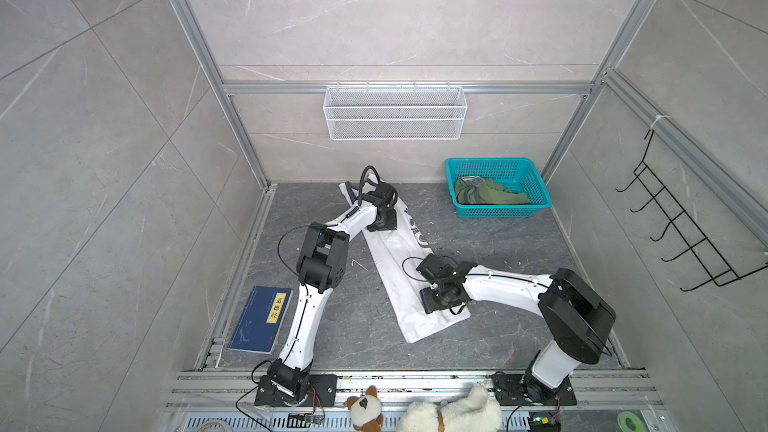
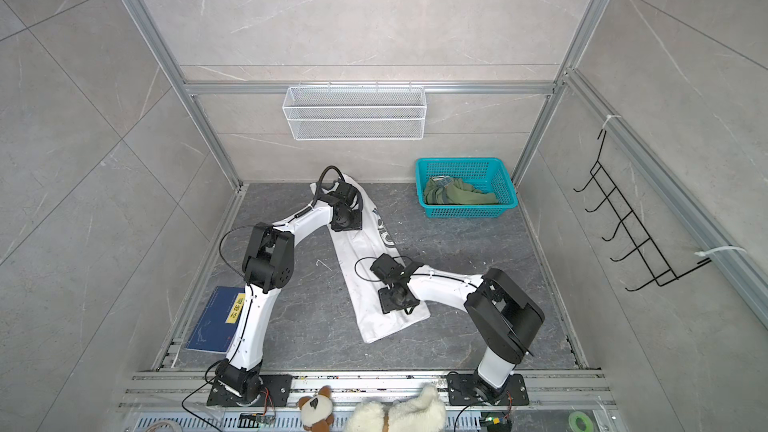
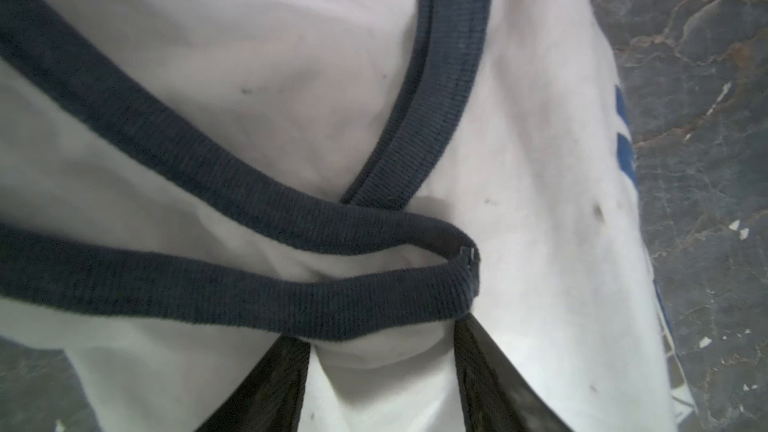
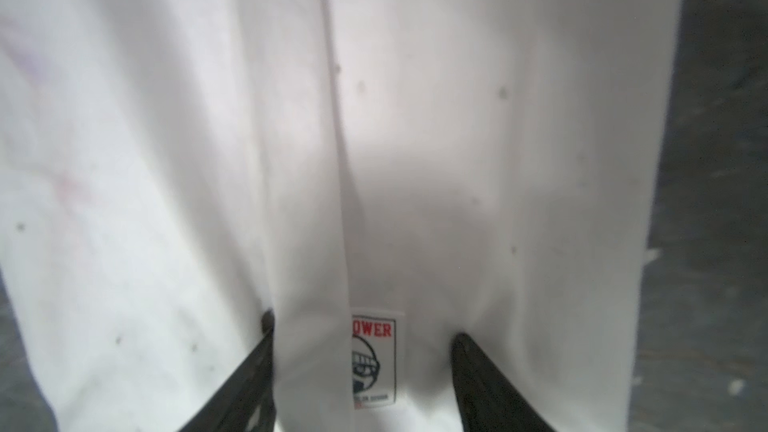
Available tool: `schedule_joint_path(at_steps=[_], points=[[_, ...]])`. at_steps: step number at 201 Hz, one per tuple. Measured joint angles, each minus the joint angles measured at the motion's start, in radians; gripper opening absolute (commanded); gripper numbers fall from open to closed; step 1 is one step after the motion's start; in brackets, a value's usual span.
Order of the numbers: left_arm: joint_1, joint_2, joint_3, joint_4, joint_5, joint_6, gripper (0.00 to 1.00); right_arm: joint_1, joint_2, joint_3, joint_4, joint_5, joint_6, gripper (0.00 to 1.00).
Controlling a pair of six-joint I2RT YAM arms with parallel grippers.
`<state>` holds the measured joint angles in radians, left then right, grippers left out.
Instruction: Fold and stack the tank tops
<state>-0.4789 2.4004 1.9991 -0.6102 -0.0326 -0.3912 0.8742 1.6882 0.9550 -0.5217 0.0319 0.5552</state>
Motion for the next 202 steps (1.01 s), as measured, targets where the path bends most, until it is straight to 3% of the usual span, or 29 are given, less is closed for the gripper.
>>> schedule_joint_path(at_steps=[55,94,123,142,167,202], points=[[-0.062,0.029,0.052,-0.016,0.051,0.08,0.59,0.212,0.022,0.032,0.049,-0.059,0.179,0.67],[-0.081,0.029,0.069,-0.058,0.061,0.085,0.65,0.225,0.0,0.046,0.004,-0.035,0.213,0.73],[-0.075,-0.027,0.059,-0.161,0.039,0.039,0.7,0.212,-0.137,0.046,-0.088,0.032,0.212,0.73],[-0.06,-0.187,-0.077,-0.164,0.038,-0.009,0.71,0.181,-0.273,0.032,-0.117,0.057,0.214,0.73],[-0.038,-0.512,-0.33,-0.13,0.043,-0.063,0.71,0.145,-0.439,-0.053,-0.129,0.066,0.241,0.72],[-0.029,-0.956,-0.743,-0.043,0.07,-0.148,0.68,0.126,-0.552,-0.238,-0.113,0.013,0.32,0.66]])
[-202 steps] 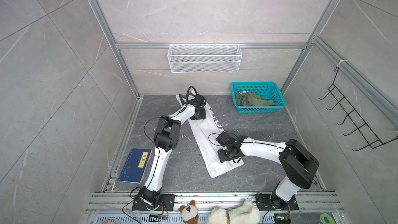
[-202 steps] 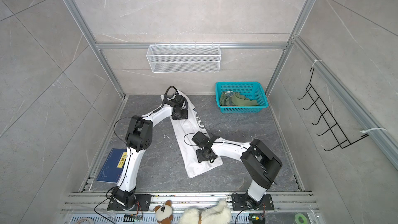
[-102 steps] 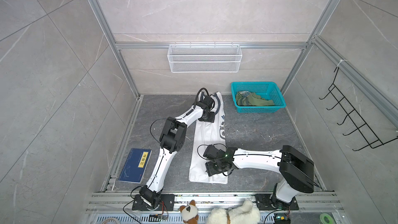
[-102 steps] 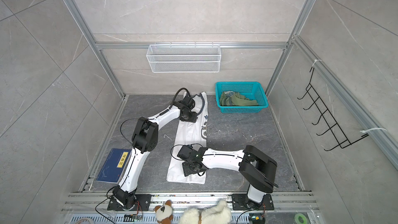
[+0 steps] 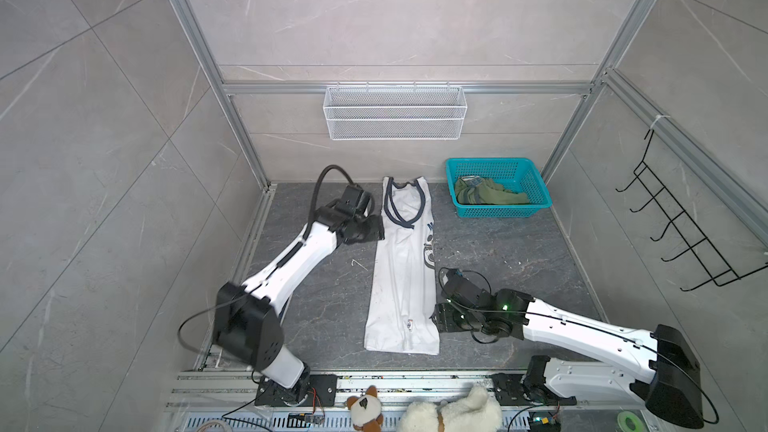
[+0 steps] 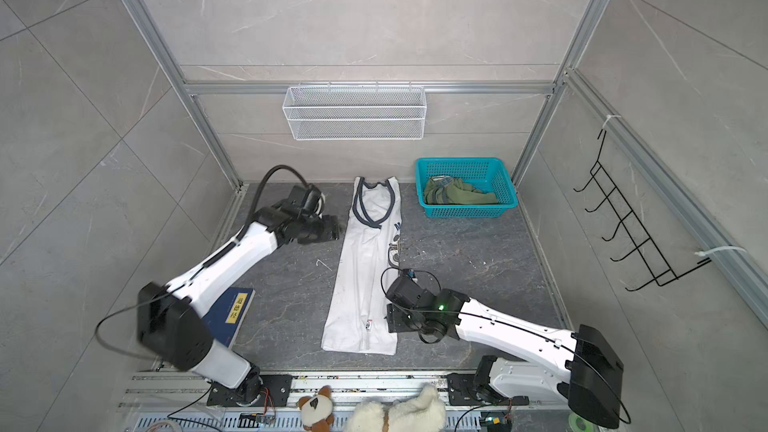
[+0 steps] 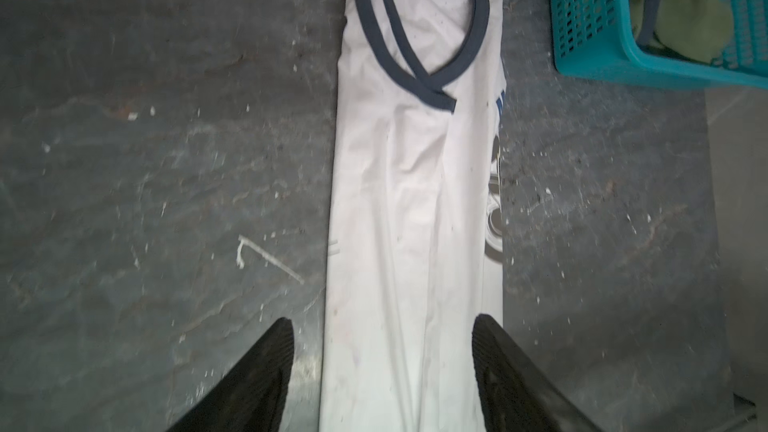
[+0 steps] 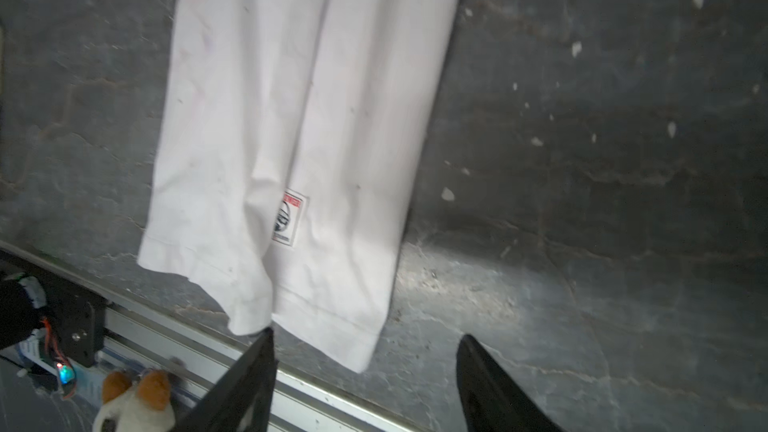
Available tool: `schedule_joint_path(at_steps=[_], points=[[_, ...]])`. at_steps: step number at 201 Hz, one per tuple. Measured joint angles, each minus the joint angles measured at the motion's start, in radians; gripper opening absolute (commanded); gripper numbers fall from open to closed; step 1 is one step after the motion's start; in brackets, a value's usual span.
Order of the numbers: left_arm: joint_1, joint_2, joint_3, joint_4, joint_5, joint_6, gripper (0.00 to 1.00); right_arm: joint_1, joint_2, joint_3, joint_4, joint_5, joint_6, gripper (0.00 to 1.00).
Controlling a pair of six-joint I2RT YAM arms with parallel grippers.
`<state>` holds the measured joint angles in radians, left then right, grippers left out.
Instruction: Fold and stack the tank tops
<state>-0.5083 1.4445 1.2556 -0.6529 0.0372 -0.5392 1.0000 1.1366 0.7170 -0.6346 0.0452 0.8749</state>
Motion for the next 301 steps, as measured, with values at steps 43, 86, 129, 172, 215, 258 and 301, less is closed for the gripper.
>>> schedule_joint_path(at_steps=[43,86,129,172,215,258,301], points=[[-0.035,-0.256,-0.478,-0.003,0.091,-0.127,0.61,-0.004,-0.019,-0.195,0.136,-0.133,0.127,0.57],[-0.149,-0.395,-0.727,0.019,0.184,-0.283,0.57,0.029,0.01,-0.27,0.312,-0.212,0.245,0.52],[-0.249,-0.38,-0.808,0.117,0.23,-0.392,0.53,0.063,0.086,-0.279,0.468,-0.252,0.319,0.42],[-0.302,-0.315,-0.806,0.22,0.254,-0.447,0.43,0.064,0.059,-0.317,0.506,-0.247,0.359,0.35],[-0.333,-0.283,-0.806,0.273,0.259,-0.484,0.29,0.066,0.074,-0.317,0.515,-0.243,0.365,0.22],[-0.357,-0.287,-0.791,0.234,0.233,-0.503,0.15,0.067,0.078,-0.307,0.481,-0.225,0.359,0.12],[-0.363,-0.311,-0.694,0.148,0.198,-0.505,0.11,0.067,0.01,-0.242,0.363,-0.183,0.351,0.11]])
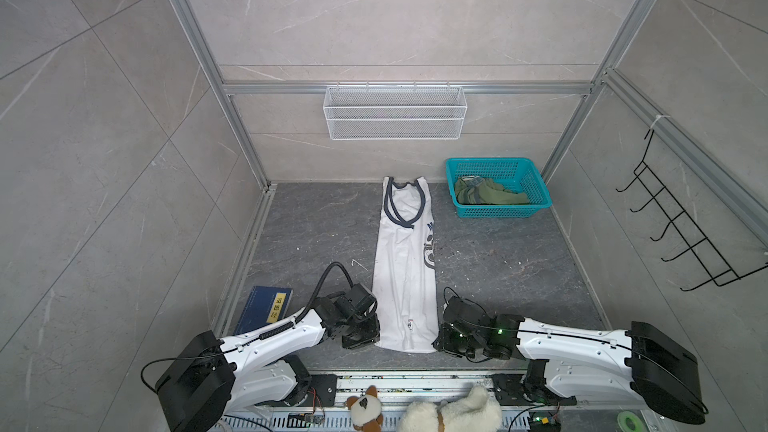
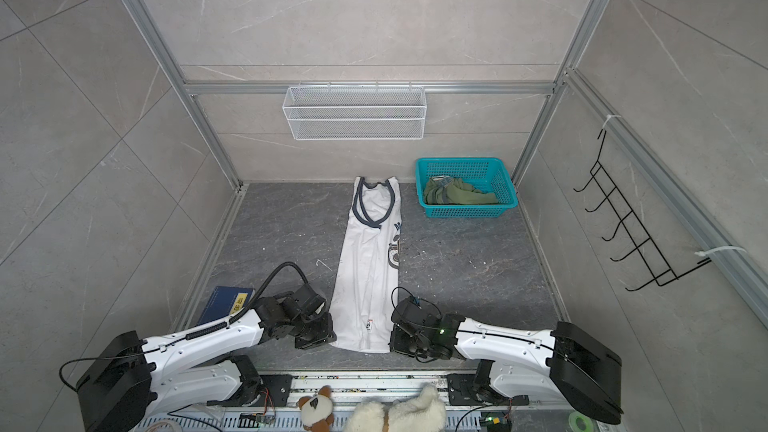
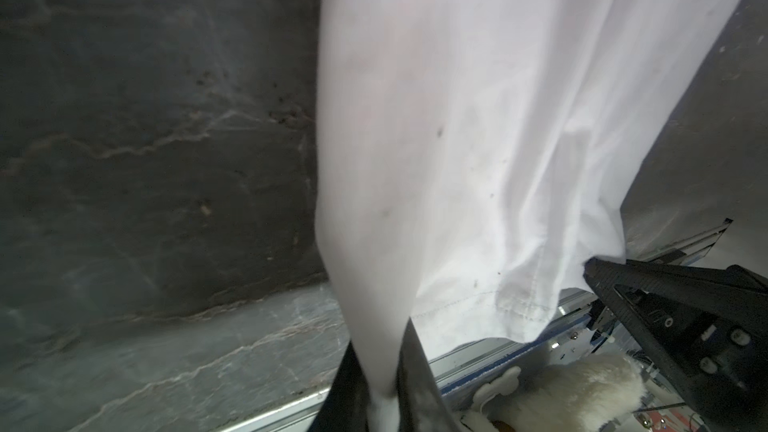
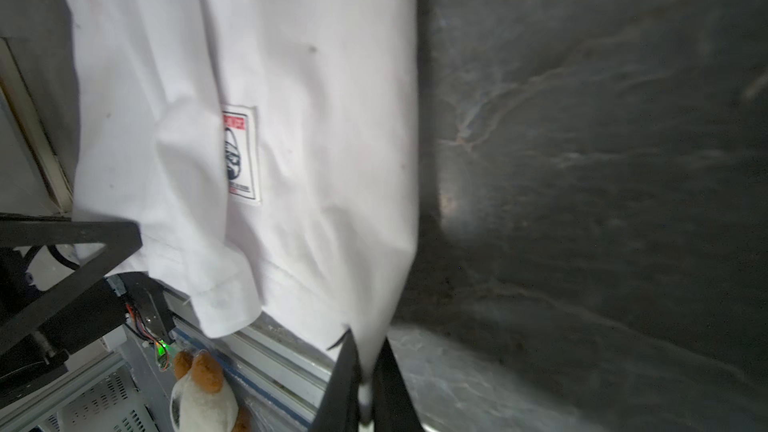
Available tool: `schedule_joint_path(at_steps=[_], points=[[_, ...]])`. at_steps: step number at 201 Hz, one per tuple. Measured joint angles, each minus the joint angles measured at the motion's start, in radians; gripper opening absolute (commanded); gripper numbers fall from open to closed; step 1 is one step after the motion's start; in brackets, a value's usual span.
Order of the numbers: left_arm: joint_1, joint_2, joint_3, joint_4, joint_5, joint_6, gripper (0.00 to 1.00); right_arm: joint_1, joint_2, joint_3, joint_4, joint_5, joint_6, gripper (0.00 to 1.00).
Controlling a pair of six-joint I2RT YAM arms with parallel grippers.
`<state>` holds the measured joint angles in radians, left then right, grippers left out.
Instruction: Fold and stack the tank tops
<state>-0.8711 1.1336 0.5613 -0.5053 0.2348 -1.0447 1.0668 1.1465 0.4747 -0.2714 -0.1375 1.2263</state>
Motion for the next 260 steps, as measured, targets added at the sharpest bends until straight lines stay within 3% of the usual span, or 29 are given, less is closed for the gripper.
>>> schedule_joint_path(at_steps=[28,69,144,214,260], points=[[0.005,0.044,0.163,-0.065,-0.053,0.026,0.08,-0.042,-0.038,0.072,-0.075,0.017,-0.03,0.09],[0.11,0.227,0.409,-0.073,-0.079,0.115,0.06,-0.266,-0.016,0.237,-0.156,0.001,-0.161,0.08],[0.334,0.54,0.719,-0.044,-0.071,0.254,0.08,-0.548,0.338,0.578,-0.15,-0.08,-0.416,0.06],[0.42,0.816,0.956,0.0,-0.006,0.324,0.09,-0.671,0.574,0.741,-0.109,-0.146,-0.506,0.06],[0.452,0.907,1.073,-0.003,0.004,0.346,0.1,-0.696,0.691,0.85,-0.092,-0.171,-0.533,0.07]])
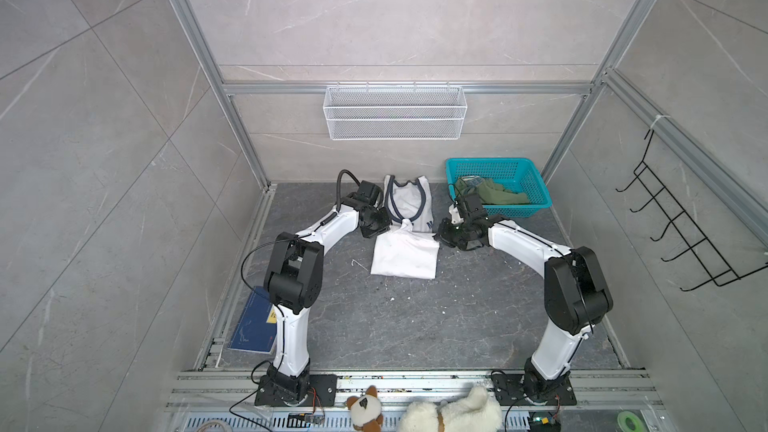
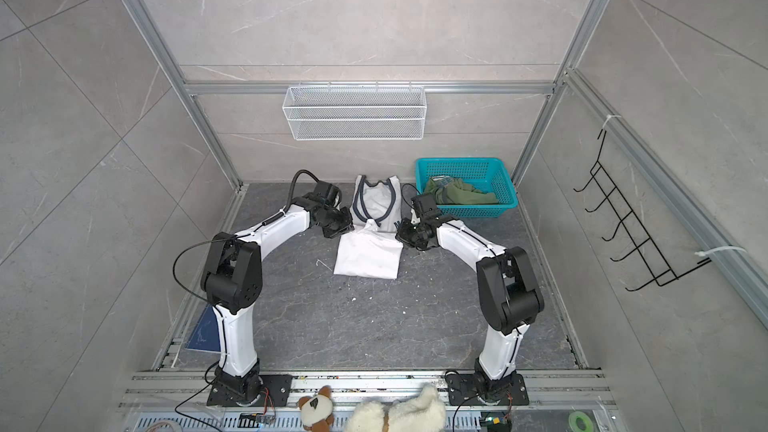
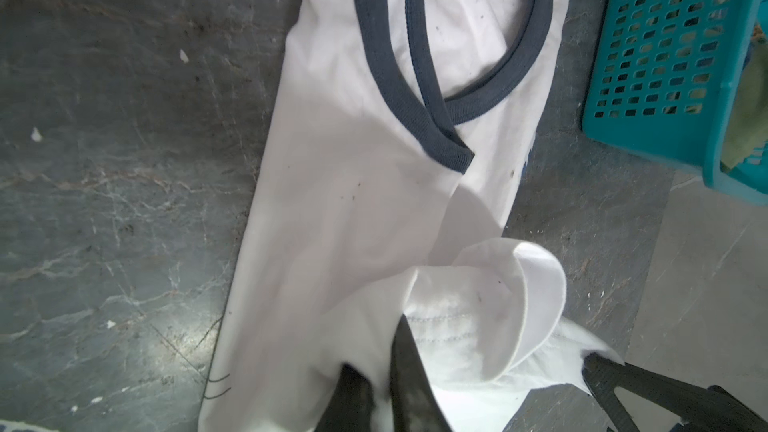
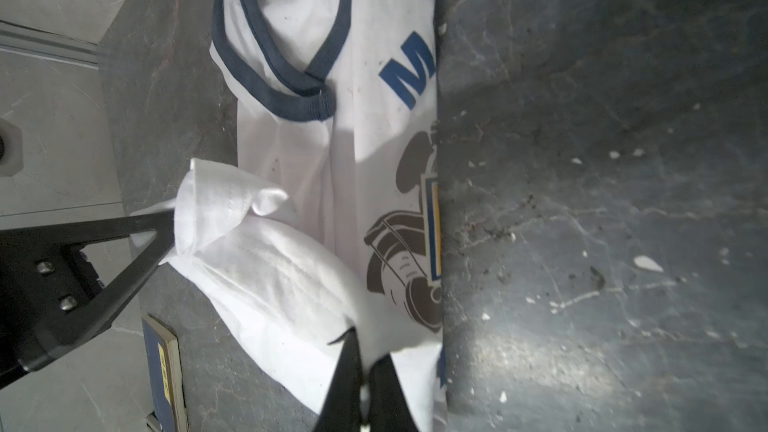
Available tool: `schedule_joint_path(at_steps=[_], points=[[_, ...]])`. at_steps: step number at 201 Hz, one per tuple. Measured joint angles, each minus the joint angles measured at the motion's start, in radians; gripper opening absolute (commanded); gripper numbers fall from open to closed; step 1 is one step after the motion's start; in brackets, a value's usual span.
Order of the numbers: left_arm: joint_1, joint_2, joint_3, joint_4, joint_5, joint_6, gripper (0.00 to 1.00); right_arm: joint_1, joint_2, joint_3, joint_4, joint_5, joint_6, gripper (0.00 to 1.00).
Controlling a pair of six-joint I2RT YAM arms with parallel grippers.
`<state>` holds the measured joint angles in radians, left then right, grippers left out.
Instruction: Fold and stack the tank tops
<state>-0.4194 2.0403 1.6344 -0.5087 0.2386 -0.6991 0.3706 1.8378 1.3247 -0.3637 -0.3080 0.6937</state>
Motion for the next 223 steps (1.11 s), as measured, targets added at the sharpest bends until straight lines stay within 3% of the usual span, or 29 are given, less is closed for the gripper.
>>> schedule_joint_path(at_steps=[58,166,177,223], points=[[0.023,0.109,0.137,-0.013,0.001,0.019,0.11,-0.006,0.101,0.118,0.001,-0.002,-0.015,0.08],[0.041,0.209,0.236,-0.026,-0.001,0.037,0.17,-0.025,0.222,0.224,-0.01,0.012,-0.041,0.14],[0.043,0.219,0.246,-0.029,-0.002,0.038,0.21,-0.025,0.234,0.235,-0.014,0.013,-0.041,0.17],[0.049,0.256,0.277,-0.053,-0.018,0.041,0.46,-0.032,0.278,0.288,-0.035,0.019,-0.065,0.52]])
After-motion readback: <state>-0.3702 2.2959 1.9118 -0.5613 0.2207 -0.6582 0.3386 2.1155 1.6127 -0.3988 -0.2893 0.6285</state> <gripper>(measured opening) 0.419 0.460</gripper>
